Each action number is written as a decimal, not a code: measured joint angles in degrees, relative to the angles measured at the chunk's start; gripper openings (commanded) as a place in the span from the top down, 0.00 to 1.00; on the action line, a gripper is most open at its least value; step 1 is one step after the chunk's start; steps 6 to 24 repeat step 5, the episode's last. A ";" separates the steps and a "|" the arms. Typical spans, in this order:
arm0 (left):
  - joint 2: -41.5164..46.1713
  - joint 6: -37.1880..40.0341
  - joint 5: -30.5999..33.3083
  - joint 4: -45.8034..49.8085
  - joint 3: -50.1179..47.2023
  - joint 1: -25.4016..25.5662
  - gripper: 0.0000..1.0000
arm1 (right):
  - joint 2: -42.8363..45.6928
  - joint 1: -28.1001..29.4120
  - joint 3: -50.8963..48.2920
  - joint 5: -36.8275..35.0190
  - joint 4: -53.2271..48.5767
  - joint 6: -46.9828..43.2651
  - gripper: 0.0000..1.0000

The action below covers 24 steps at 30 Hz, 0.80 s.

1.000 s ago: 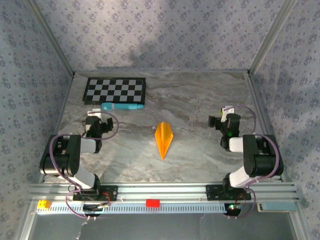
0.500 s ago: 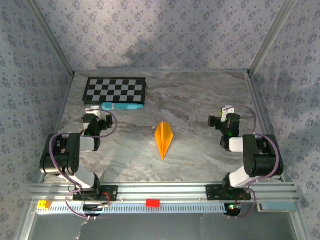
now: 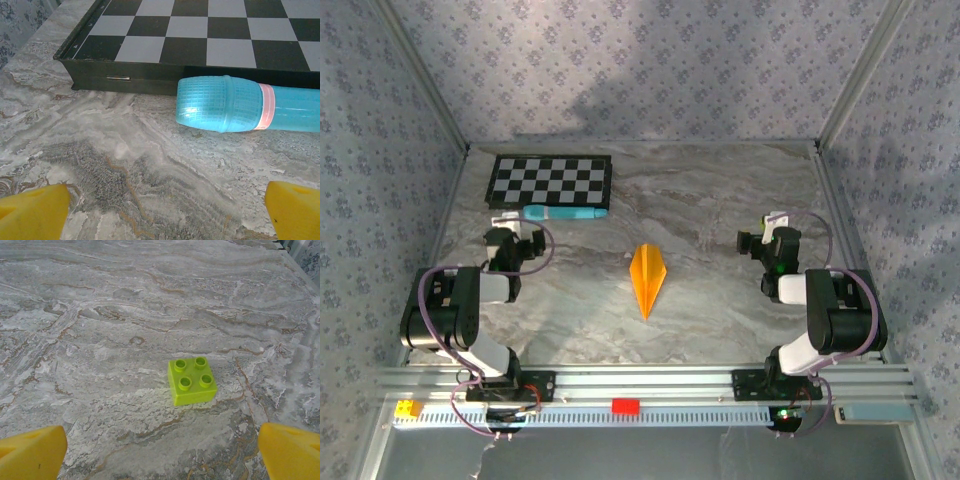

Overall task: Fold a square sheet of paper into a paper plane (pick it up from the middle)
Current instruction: Reset both arms

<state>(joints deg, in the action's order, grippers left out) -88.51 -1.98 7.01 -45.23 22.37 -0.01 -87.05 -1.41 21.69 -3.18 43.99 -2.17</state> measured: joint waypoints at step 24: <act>0.00 -0.02 0.00 0.00 0.00 0.00 0.00 | 0.00 -0.02 0.00 0.00 0.00 0.00 0.00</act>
